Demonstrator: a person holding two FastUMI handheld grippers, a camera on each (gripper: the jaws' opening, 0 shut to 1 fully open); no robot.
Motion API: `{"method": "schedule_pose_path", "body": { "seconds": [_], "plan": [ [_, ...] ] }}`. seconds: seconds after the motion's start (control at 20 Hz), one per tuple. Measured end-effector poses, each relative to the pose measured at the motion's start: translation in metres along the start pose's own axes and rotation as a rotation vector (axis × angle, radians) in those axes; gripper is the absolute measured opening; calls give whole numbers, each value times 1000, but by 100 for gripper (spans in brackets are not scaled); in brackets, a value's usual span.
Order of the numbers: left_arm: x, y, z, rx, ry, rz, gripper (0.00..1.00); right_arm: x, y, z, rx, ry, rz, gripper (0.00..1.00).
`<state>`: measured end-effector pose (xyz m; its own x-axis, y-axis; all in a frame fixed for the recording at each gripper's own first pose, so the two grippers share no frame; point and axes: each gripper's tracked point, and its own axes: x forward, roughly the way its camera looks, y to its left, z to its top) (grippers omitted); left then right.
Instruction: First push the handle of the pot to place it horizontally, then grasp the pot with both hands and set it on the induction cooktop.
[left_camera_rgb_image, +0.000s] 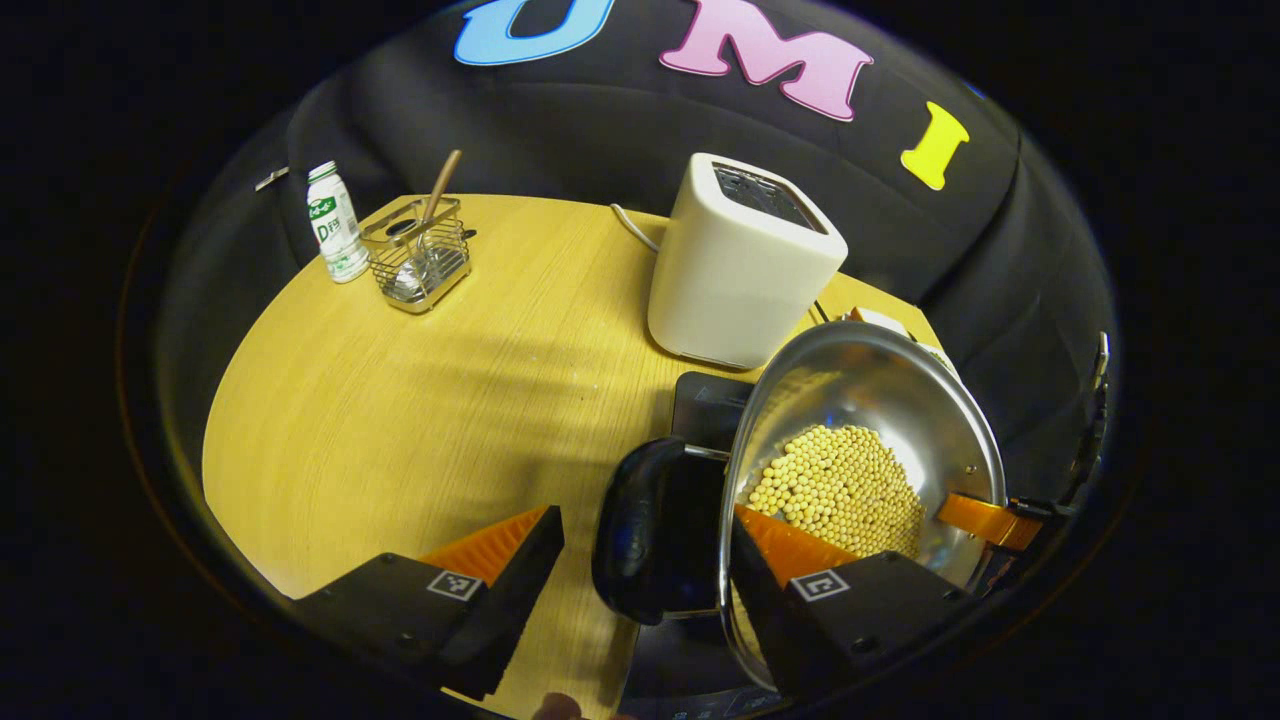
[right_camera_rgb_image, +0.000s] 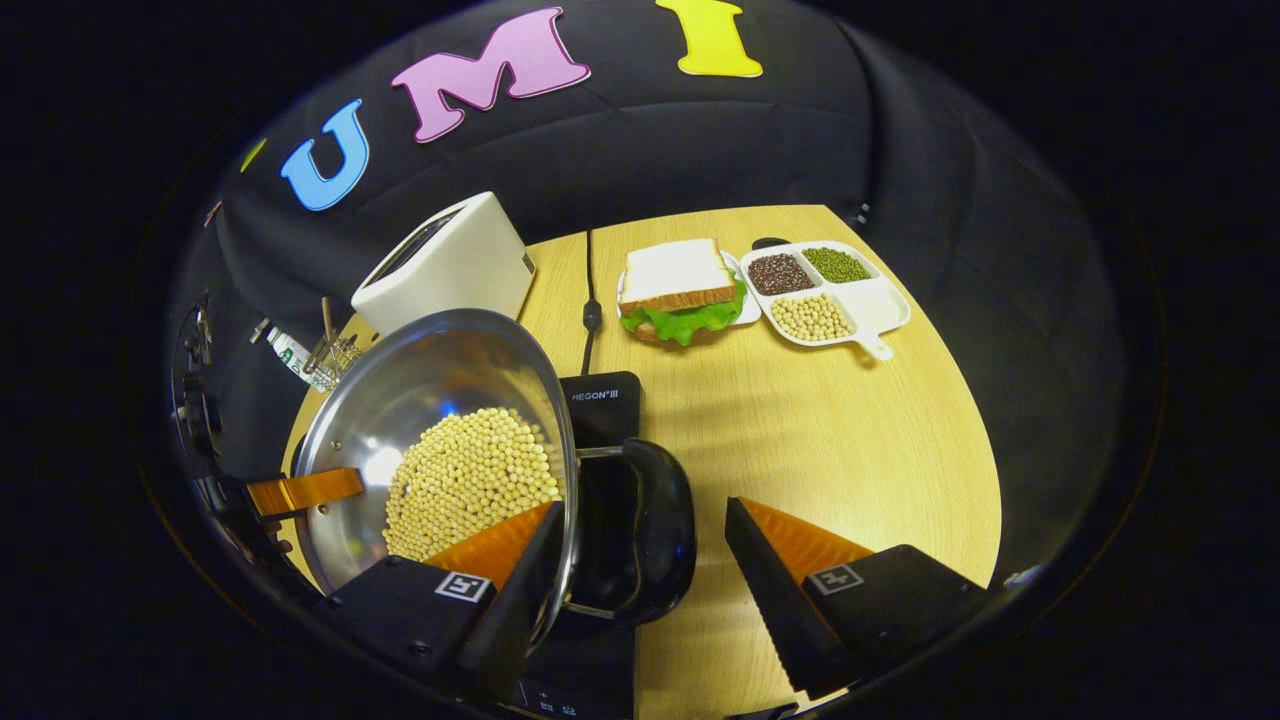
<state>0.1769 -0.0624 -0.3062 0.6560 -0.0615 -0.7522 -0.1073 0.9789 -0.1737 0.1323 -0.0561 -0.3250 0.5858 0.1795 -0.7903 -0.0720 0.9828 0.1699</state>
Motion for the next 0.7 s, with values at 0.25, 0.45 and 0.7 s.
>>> {"method": "schedule_pose_path", "body": {
  "seconds": [0.25, 0.45, 0.7],
  "plan": [
    [-27, 2, 1, 0, -36, 6, 96, -25, 2, 9, 3, -62, -4, 99],
    [-55, -1, 11, 55, -90, 11, 96, -59, 5, 21, 9, -162, -32, 99],
    [-100, -5, 22, 141, -166, -31, 95, -109, 7, 27, -16, -296, -96, 99]
  ]
}}
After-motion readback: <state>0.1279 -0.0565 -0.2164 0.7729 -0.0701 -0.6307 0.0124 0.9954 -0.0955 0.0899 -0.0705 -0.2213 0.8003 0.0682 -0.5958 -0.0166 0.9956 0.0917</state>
